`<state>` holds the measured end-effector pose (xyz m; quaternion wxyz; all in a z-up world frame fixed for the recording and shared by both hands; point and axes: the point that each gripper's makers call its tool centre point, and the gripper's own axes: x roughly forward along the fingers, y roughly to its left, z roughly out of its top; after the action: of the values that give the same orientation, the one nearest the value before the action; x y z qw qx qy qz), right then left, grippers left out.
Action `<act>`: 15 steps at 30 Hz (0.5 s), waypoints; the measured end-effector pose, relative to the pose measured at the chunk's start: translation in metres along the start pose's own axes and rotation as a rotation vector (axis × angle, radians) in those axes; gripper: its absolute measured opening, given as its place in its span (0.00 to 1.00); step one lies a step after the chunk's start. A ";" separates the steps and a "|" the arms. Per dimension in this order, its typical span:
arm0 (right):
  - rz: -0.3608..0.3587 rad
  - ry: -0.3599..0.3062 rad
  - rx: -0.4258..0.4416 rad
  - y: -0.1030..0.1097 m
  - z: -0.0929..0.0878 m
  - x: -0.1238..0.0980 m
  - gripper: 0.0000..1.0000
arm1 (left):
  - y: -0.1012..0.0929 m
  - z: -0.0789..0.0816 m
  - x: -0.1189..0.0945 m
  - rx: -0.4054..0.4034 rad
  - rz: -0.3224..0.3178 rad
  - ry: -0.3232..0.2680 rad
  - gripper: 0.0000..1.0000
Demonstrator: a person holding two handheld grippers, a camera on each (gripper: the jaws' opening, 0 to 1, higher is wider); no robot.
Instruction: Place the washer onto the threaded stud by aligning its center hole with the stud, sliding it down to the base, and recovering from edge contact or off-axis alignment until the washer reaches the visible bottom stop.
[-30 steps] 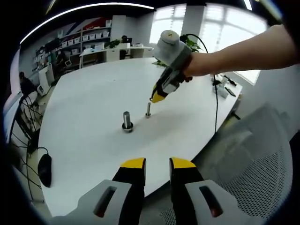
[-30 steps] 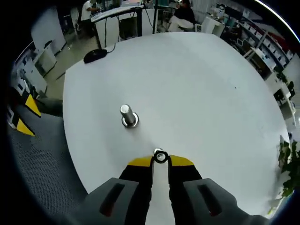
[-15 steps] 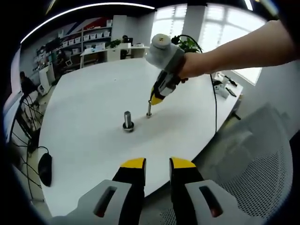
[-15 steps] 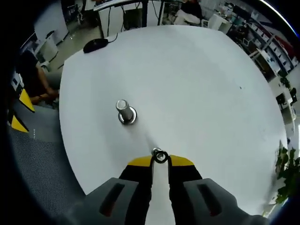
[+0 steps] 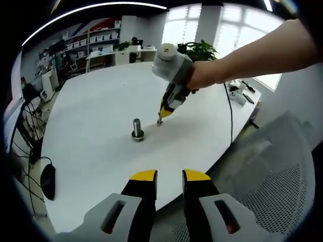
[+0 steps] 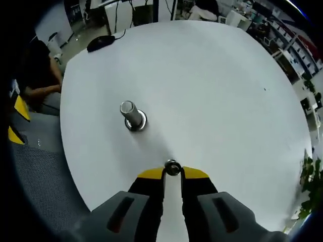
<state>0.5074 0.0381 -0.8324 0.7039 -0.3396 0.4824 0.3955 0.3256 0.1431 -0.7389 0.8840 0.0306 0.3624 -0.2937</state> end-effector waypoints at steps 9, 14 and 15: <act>0.004 0.016 0.020 0.002 -0.006 0.015 0.14 | -0.001 -0.001 0.000 -0.001 -0.002 0.006 0.17; 0.001 0.014 0.025 0.001 -0.006 0.018 0.14 | -0.001 -0.002 0.001 -0.001 -0.005 0.011 0.17; 0.002 0.016 0.027 0.001 -0.007 0.019 0.14 | -0.001 -0.002 0.001 -0.001 -0.005 0.011 0.17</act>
<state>0.5083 0.0371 -0.8526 0.7041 -0.3329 0.4936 0.3871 0.3239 0.1423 -0.7407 0.8814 0.0310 0.3672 -0.2956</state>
